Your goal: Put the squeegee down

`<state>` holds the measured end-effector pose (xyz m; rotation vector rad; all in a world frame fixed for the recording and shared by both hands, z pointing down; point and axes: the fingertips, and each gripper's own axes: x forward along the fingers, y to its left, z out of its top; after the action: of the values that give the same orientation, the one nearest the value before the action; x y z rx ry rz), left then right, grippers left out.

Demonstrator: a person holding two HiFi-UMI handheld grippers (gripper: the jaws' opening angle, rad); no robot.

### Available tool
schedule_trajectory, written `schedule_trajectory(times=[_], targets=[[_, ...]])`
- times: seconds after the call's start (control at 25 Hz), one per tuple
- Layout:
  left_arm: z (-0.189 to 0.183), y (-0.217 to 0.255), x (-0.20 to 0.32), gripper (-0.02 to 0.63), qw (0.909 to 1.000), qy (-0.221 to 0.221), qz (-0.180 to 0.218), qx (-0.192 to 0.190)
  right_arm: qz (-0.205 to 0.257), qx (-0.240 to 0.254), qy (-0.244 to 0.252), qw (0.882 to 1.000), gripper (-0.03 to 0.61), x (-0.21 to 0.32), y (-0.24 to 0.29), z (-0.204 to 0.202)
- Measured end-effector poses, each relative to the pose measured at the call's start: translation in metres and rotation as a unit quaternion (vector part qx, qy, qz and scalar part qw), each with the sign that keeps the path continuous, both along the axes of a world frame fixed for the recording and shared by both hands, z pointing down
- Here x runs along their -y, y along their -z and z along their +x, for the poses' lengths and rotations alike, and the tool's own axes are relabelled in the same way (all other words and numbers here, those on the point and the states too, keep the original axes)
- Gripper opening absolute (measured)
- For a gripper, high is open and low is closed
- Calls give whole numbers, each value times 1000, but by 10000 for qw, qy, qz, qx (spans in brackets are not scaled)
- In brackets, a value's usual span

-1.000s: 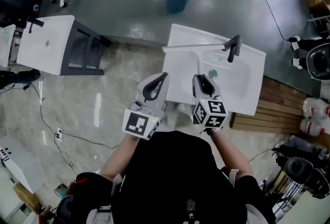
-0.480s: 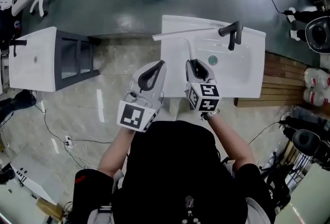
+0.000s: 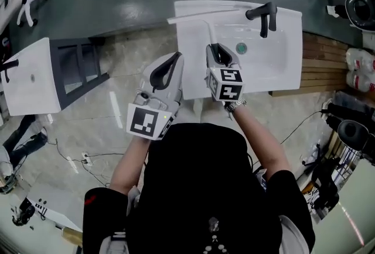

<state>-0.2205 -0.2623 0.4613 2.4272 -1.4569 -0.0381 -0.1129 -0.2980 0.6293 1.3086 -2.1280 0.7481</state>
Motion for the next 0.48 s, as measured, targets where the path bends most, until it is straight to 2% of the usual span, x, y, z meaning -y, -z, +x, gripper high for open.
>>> schedule_trajectory(times=[0.28, 0.48], targets=[[2, -4, 6, 2, 9998, -201, -34, -41, -198, -255, -367, 9988, 98, 12, -28, 4], [-10, -8, 10, 2, 9997, -221, -54, -106, -378, -435, -448, 9973, 98, 14, -44, -7]])
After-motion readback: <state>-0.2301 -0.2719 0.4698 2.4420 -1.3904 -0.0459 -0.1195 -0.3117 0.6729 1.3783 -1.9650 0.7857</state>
